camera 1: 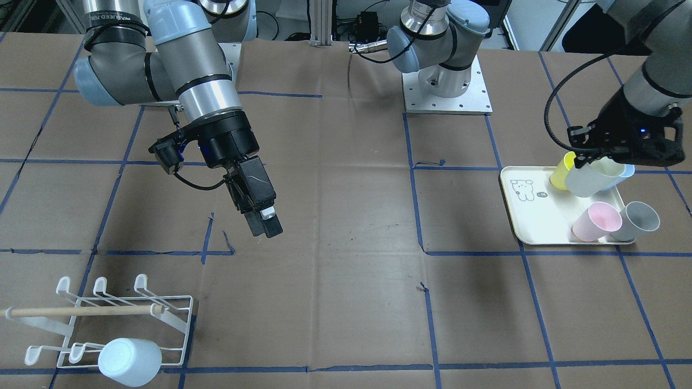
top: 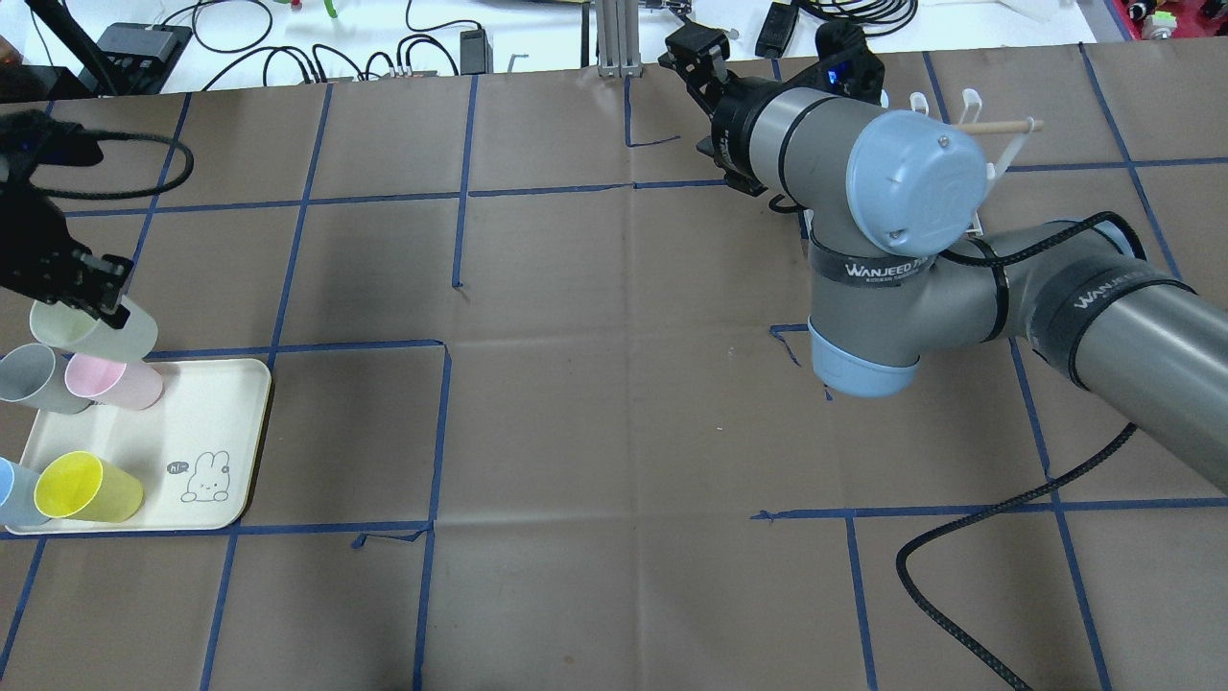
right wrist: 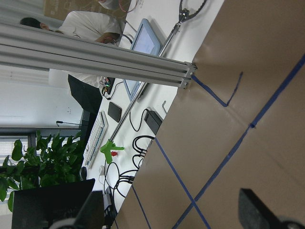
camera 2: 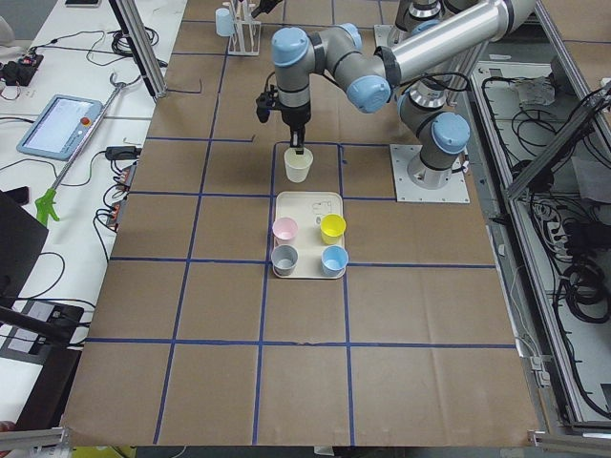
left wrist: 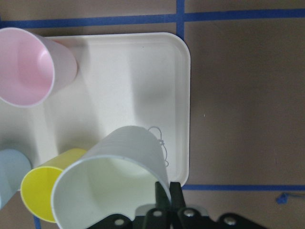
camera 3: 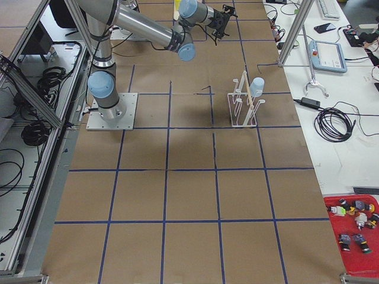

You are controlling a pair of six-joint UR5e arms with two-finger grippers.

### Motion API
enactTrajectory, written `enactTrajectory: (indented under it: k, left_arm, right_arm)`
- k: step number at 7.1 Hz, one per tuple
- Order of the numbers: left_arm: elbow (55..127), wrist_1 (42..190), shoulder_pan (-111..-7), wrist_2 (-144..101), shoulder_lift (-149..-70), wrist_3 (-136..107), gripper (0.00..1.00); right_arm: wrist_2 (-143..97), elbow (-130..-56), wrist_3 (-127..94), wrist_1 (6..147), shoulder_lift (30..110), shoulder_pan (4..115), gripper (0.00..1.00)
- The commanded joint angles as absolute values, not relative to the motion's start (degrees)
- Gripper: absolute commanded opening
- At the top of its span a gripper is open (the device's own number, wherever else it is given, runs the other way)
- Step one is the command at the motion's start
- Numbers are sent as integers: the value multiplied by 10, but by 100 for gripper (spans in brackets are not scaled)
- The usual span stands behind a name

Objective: Transfer IKEA cup to right arm and place on rack

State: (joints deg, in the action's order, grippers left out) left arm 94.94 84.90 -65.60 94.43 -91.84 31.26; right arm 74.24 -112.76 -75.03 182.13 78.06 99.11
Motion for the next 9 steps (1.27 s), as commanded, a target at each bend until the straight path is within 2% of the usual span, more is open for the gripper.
enactTrajectory:
  k: [1,2,5,9]
  left_arm:
    - [832,884,-695,905,-998,322,0]
    - [817,861,-722,835,-1009,345,0]
    - [868,641,-752,564,-1024,372,0]
    - [1071,253,-790,310,-1021,381,0]
  right_arm:
    - [720,-1138,-818,1822,780,992,100]
    - [721,-1140,-819,1821,781,992,100]
    - [722,-1144,-819,1821,782,993,99]
    - [729,-1147,-821,1822,786,1009,100]
